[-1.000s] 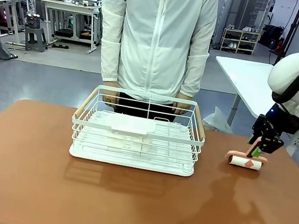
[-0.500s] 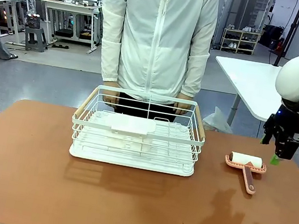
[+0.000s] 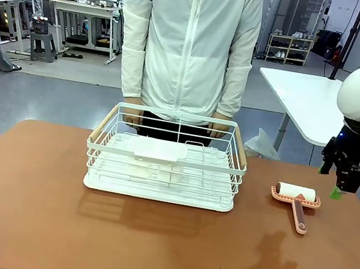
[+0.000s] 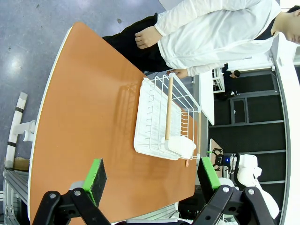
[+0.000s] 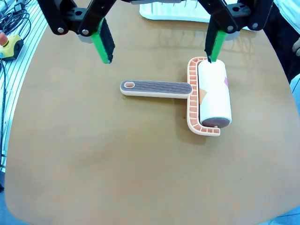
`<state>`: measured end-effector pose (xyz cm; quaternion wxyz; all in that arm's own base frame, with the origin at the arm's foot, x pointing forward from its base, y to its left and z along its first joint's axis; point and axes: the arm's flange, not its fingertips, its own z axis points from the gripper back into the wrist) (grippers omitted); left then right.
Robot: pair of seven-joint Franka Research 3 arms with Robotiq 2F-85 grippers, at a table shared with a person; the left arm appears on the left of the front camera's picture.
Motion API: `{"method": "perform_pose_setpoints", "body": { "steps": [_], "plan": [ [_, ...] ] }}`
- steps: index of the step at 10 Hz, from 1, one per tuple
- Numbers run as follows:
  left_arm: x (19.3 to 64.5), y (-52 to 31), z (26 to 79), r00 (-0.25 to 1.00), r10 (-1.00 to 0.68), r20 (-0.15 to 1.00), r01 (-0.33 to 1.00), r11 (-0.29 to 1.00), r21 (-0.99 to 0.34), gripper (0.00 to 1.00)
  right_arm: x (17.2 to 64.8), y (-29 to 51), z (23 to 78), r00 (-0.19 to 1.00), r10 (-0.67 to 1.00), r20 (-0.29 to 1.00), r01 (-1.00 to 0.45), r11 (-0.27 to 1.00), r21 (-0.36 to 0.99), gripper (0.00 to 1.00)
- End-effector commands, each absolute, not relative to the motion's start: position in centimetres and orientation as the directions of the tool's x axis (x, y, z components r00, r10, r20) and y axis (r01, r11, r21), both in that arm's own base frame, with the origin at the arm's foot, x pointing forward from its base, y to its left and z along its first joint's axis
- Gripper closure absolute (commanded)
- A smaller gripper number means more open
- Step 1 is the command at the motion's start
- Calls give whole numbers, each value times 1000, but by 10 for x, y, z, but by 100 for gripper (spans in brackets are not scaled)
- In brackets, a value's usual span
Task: Clean the table.
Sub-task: Place the Lint Roller down when the Dish drying rack is positioned in the middle of the table.
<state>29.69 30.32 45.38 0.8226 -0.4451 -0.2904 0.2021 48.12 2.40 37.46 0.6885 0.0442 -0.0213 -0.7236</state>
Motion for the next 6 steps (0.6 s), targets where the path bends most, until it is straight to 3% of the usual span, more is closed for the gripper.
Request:
{"method": "perform_pose_setpoints", "body": {
  "steps": [1,6],
  "plan": [
    [295,305,455,746,587,314,-46,516,-855,0,481,27,374,-43,-998,-35,995,-46,92,0],
    [295,305,455,746,587,314,-46,516,-855,0,481,27,374,-43,-998,-35,995,-46,92,0]
  ]
}}
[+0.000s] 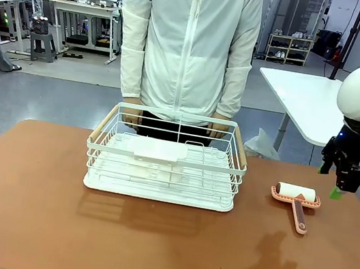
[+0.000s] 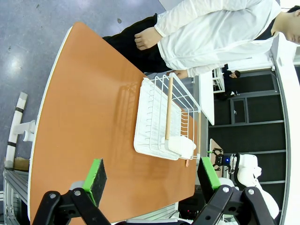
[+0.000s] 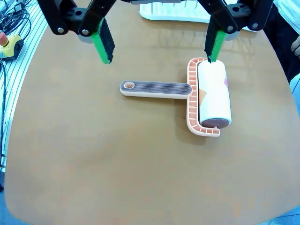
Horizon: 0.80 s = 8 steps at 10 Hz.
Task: Clean the table.
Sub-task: Place the Lint Roller down when the Dish drying rack is positioned in the middle of the table.
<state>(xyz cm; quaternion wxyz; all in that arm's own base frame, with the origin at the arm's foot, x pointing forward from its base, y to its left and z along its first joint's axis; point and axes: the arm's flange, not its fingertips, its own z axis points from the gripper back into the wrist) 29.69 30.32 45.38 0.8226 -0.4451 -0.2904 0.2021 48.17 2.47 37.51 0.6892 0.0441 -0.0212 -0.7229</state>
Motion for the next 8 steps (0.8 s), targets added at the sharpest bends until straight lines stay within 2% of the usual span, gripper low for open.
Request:
{"method": "perform_pose_setpoints", "body": {
  "steps": [1,8],
  "plan": [
    [295,305,455,746,587,314,-46,516,-855,0,481,27,374,-43,-998,-35,995,-46,92,0],
    [295,305,455,746,587,314,-46,516,-855,0,481,27,374,-43,-998,-35,995,-46,92,0]
  ]
}}
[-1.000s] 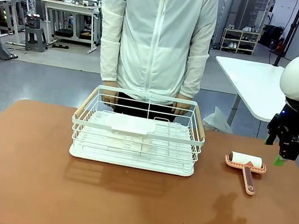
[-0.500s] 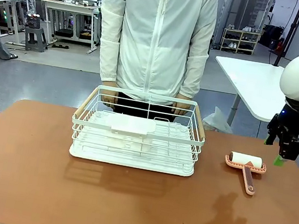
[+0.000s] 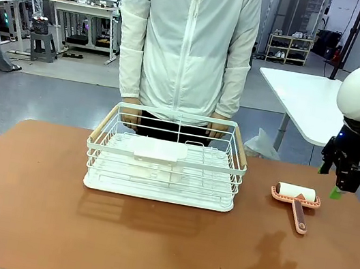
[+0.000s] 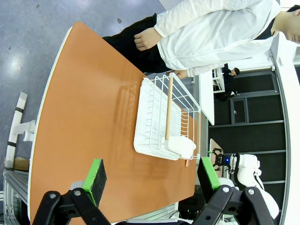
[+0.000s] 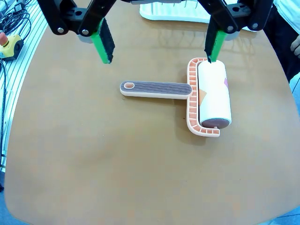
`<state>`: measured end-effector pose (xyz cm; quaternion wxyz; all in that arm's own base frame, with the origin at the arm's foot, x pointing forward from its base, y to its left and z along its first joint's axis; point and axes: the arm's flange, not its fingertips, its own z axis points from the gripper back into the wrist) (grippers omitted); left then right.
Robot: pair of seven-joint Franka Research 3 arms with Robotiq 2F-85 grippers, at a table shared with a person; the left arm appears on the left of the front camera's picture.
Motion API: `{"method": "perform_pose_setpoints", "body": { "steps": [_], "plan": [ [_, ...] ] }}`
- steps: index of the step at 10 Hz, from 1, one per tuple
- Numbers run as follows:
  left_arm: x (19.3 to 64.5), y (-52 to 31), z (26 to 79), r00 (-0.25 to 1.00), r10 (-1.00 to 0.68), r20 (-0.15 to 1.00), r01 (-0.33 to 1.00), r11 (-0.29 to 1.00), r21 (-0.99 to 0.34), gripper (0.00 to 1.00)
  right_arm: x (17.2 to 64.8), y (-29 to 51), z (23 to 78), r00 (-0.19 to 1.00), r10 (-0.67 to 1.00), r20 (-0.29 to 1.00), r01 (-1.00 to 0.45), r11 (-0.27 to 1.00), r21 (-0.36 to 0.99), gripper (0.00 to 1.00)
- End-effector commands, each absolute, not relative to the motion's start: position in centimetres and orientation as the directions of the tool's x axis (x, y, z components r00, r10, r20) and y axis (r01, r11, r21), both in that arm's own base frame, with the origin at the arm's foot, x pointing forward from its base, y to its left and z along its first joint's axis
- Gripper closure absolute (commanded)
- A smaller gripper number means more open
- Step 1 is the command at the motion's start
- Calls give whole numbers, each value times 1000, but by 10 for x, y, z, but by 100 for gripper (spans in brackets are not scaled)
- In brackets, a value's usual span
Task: Clean the table.
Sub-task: Place the Lint Roller down when the Dish drying rack is positioned in the middle of the table.
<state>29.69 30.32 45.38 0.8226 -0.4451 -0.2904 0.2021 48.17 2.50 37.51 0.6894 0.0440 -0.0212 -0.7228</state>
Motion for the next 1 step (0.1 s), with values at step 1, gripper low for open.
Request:
{"method": "perform_pose_setpoints", "body": {
  "steps": [1],
  "plan": [
    [295,305,455,746,587,314,-46,516,-855,0,481,27,374,-43,-998,-35,995,-46,92,0]
  ]
}}
